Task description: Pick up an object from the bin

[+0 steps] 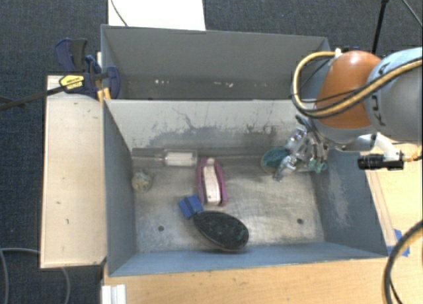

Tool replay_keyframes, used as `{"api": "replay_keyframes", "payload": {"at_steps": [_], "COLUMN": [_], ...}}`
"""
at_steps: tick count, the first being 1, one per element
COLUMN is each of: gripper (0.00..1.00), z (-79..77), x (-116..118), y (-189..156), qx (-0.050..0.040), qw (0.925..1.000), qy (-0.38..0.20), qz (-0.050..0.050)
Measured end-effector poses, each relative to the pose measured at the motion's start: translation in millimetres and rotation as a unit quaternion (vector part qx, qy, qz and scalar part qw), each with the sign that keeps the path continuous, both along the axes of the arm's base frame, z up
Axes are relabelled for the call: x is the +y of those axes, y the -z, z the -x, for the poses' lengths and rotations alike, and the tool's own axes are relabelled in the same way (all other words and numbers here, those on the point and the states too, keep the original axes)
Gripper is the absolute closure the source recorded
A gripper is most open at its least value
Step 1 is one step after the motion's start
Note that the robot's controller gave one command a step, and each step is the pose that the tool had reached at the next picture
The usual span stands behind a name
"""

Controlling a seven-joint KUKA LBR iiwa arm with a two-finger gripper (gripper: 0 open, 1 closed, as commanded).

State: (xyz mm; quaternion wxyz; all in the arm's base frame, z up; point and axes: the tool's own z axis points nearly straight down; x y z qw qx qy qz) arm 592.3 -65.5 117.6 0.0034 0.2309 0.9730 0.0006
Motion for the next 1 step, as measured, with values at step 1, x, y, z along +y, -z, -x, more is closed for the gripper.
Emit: {"api": "replay_keyframes", "payload": {"at_steps": [1], "gripper": [1.0], "z": [-1.9], "x": [-0.2], "y": [-60.4], "qx": [-0.0009], "qw": [1.0], "qy": [-0.004], "qz": [0.0]}}
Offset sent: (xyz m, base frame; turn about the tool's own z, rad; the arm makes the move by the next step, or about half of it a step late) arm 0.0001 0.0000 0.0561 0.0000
